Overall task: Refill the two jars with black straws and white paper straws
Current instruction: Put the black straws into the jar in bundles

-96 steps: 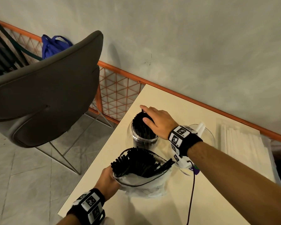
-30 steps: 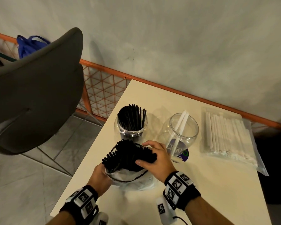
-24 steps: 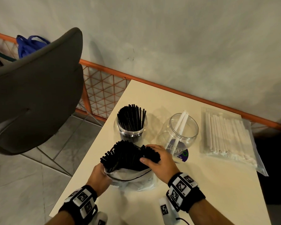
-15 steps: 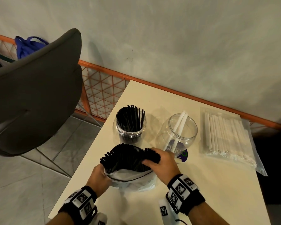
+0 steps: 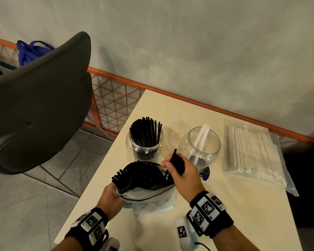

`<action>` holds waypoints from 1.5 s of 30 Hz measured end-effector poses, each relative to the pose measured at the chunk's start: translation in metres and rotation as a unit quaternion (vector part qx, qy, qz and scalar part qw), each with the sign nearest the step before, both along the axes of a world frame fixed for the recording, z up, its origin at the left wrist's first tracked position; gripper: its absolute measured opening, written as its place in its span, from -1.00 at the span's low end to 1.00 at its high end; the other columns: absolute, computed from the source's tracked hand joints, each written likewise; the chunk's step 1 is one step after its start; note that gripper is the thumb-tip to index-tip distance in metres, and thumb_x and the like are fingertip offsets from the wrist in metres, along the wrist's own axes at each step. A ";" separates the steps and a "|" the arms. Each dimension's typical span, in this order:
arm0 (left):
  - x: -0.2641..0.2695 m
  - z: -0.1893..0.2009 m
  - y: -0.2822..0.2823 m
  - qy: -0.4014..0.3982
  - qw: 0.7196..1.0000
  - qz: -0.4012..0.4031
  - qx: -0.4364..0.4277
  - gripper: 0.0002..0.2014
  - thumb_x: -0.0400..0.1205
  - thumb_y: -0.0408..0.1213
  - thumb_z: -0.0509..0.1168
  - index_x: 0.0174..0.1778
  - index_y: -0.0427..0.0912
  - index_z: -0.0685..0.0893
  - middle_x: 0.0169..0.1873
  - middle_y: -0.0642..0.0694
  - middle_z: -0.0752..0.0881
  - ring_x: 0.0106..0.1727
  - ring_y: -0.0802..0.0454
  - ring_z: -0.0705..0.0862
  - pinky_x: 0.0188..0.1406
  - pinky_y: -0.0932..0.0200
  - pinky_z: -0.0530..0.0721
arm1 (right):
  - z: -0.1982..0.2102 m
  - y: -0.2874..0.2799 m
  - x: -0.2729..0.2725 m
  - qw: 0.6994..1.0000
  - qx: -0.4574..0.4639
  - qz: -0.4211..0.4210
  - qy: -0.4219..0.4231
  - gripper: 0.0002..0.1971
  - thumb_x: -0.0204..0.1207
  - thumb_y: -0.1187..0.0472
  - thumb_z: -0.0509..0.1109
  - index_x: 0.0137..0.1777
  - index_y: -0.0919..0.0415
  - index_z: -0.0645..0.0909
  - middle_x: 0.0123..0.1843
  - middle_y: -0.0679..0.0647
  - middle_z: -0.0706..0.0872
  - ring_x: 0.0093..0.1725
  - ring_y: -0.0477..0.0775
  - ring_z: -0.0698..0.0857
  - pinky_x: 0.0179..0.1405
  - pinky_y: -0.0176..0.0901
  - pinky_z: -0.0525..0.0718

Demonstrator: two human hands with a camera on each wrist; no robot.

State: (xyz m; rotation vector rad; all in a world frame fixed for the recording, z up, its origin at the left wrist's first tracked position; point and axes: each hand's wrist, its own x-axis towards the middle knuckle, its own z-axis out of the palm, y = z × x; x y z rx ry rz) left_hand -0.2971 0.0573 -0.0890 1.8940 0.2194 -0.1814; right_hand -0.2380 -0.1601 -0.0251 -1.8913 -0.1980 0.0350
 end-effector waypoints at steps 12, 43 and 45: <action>-0.001 -0.004 0.000 0.001 0.999 0.019 -0.028 -0.58 0.55 -0.56 0.28 -0.11 0.19 0.54 -0.30 0.69 0.64 -0.14 0.73 0.57 -0.19 0.61 0.54 | 0.138 0.028 0.072 0.967 0.232 -0.032 -0.102 -0.64 0.46 0.44 0.54 -0.34 0.12 0.44 -0.40 -0.03 0.52 -0.40 -0.02 0.53 -0.28 0.02 0.60; -0.002 -0.010 0.008 0.015 0.999 0.021 -0.022 -0.59 0.53 -0.60 0.29 -0.09 0.13 0.62 -0.23 0.62 0.67 -0.14 0.60 0.64 -0.24 0.59 0.59 | 0.042 0.064 0.132 0.873 -0.394 0.245 -0.154 -0.49 0.77 -0.02 0.07 0.68 0.07 0.21 0.69 0.04 0.33 0.70 0.03 0.20 0.66 0.07 0.17; -0.002 -0.009 0.007 0.024 0.999 0.026 -0.032 -0.58 0.53 -0.64 0.27 -0.12 0.09 0.62 -0.28 0.55 0.71 -0.21 0.55 0.68 -0.35 0.55 0.62 | 0.050 0.068 0.129 0.873 -0.374 0.254 -0.183 -0.42 0.75 -0.07 0.10 0.72 0.03 0.10 0.73 -0.03 0.21 0.73 0.00 0.10 0.64 -0.01 0.08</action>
